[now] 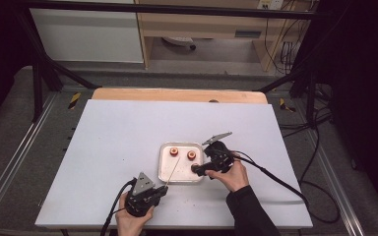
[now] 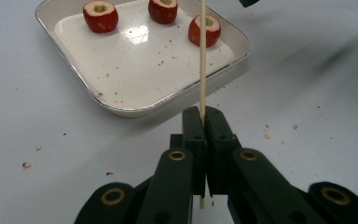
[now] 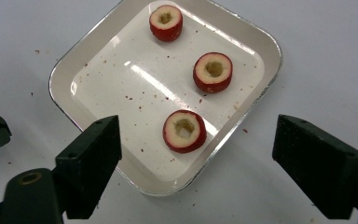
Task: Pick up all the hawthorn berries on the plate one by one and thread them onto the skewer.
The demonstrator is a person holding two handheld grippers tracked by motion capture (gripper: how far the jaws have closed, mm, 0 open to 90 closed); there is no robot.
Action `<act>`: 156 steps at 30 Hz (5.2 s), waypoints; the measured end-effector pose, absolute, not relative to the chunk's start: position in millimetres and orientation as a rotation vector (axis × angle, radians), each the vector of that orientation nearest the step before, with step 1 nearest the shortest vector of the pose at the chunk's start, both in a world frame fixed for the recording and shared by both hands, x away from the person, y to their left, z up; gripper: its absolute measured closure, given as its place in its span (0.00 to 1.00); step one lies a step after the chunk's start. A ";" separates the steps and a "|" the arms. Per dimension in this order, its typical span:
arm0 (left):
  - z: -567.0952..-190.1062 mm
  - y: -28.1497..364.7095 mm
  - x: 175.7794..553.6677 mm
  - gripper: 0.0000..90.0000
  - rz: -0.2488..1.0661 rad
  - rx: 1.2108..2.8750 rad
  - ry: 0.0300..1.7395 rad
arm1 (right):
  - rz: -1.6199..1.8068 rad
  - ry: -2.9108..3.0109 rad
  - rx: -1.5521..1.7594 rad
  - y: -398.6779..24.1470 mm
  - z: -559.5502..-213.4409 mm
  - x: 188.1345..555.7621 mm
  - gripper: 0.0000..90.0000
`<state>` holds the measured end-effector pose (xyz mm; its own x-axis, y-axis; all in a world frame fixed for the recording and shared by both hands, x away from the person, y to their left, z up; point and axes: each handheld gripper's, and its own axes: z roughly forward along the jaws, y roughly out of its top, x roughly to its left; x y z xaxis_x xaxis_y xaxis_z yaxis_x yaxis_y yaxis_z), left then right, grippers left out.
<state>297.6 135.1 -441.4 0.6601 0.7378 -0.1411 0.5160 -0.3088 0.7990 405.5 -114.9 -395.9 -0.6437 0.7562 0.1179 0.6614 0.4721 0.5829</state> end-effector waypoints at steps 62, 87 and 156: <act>-445.8 122.8 294.1 0.98 0.301 1.963 0.985 | 1.264 2.376 1.448 -117.2 -385.1 404.3 0.66; -443.1 85.4 297.1 0.98 0.207 1.870 1.084 | 1.787 1.952 1.439 -136.9 -389.7 387.3 0.66; -432.3 84.9 326.9 0.98 0.222 1.833 1.090 | 1.736 2.258 1.247 -114.8 -424.3 361.5 0.65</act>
